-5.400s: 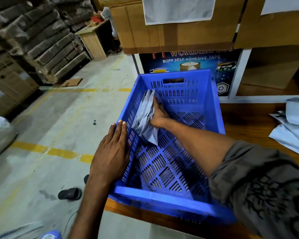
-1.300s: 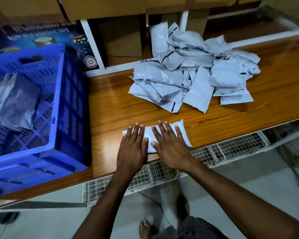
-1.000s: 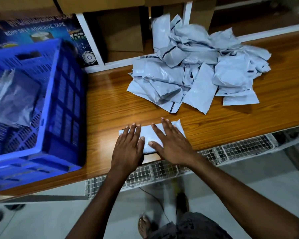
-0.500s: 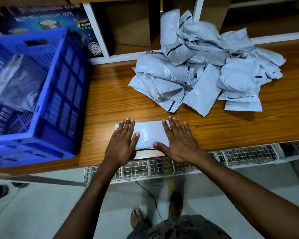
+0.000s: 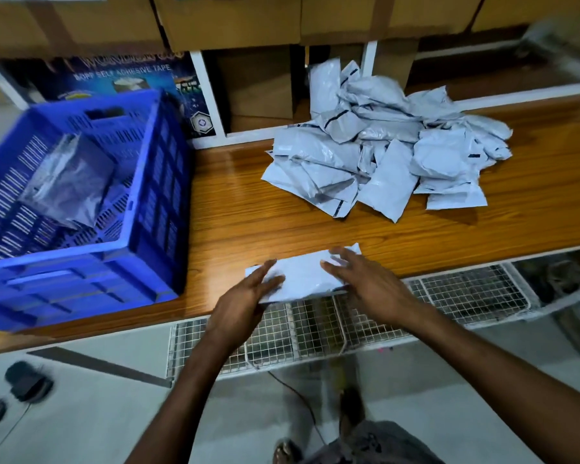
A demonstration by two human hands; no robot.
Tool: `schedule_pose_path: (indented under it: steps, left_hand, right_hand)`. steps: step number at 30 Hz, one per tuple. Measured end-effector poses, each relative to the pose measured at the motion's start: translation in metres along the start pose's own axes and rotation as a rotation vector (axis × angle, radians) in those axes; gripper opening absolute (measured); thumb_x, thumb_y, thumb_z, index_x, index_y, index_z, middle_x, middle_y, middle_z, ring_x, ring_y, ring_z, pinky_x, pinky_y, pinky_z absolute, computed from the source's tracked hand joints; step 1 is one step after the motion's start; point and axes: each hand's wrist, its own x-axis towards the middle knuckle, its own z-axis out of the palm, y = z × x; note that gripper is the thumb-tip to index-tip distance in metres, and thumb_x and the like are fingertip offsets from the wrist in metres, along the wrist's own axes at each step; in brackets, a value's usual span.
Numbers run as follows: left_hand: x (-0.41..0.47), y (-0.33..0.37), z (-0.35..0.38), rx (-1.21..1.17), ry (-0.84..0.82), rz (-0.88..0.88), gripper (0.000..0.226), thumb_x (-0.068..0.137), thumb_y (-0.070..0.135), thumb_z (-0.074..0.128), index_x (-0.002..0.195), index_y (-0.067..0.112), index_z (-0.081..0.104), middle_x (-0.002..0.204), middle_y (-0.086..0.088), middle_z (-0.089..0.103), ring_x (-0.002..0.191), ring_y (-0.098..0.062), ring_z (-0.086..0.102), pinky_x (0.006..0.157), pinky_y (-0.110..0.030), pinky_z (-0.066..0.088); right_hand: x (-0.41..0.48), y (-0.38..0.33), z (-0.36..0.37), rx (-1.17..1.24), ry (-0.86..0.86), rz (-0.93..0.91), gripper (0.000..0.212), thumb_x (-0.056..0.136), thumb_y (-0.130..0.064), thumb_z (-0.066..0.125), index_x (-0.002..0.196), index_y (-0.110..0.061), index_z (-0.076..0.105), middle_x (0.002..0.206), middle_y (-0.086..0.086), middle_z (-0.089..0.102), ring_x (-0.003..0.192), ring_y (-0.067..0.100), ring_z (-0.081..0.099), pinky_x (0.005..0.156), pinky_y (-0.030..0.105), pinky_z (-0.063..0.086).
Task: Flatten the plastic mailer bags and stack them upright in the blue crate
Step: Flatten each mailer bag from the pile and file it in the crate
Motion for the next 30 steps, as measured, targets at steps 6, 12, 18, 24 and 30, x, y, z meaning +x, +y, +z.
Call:
schedule_pose_path:
  steps: [6, 12, 18, 24, 30]
  left_hand:
    - [0.029, 0.017, -0.046, -0.534, 0.396, -0.283, 0.03, 0.095, 0.03, 0.074, 0.124, 0.035, 0.065, 0.065, 0.013, 0.063, 0.055, -0.005, 0.055, 0.052, -0.028, 0.043]
    - [0.056, 0.001, -0.023, -0.56, 0.411, -0.44, 0.044, 0.098, 0.027, 0.069, 0.139, 0.025, 0.054, 0.083, 0.007, 0.06, 0.076, -0.011, 0.057, 0.064, -0.022, 0.043]
    - [0.067, 0.011, 0.02, 0.014, 0.162, -0.344, 0.056, 0.108, 0.044, 0.037, 0.158, 0.018, 0.036, 0.164, -0.01, 0.034, 0.15, -0.03, 0.031, 0.117, -0.049, 0.033]
    - [0.055, 0.022, 0.046, 0.067, 0.01, -0.367, 0.072, 0.104, 0.055, 0.003, 0.164, 0.019, 0.018, 0.171, 0.003, 0.012, 0.159, -0.017, 0.006, 0.125, -0.033, 0.006]
    - [0.058, 0.019, 0.047, 0.104, 0.011, -0.383, 0.068, 0.107, 0.056, 0.012, 0.164, 0.021, 0.02, 0.17, 0.002, 0.014, 0.159, -0.02, 0.007, 0.126, -0.038, 0.009]
  right_hand:
    - [0.018, 0.004, -0.062, 0.363, 0.202, 0.28, 0.039, 0.093, -0.045, 0.07, 0.13, -0.034, 0.065, 0.117, -0.009, 0.071, 0.093, 0.008, 0.066, 0.075, 0.028, 0.052]
    - [0.058, 0.028, -0.064, 0.354, 0.102, 0.354, 0.05, 0.083, -0.051, 0.077, 0.127, -0.031, 0.066, 0.13, -0.007, 0.067, 0.12, 0.017, 0.061, 0.093, 0.034, 0.05]
    - [0.072, 0.003, -0.009, 0.037, 0.149, 0.245, 0.05, 0.107, -0.04, 0.042, 0.154, -0.021, 0.039, 0.163, 0.002, 0.033, 0.15, 0.022, 0.03, 0.122, 0.042, 0.021]
    - [0.075, -0.013, 0.041, 0.033, -0.046, 0.225, 0.064, 0.108, -0.053, 0.013, 0.163, -0.022, 0.002, 0.17, 0.003, -0.006, 0.156, 0.019, -0.009, 0.126, 0.041, 0.0]
    - [0.075, 0.005, 0.044, 0.027, -0.062, 0.266, 0.076, 0.102, -0.069, 0.006, 0.162, -0.025, -0.005, 0.169, 0.001, -0.014, 0.155, 0.015, -0.015, 0.126, 0.041, -0.006]
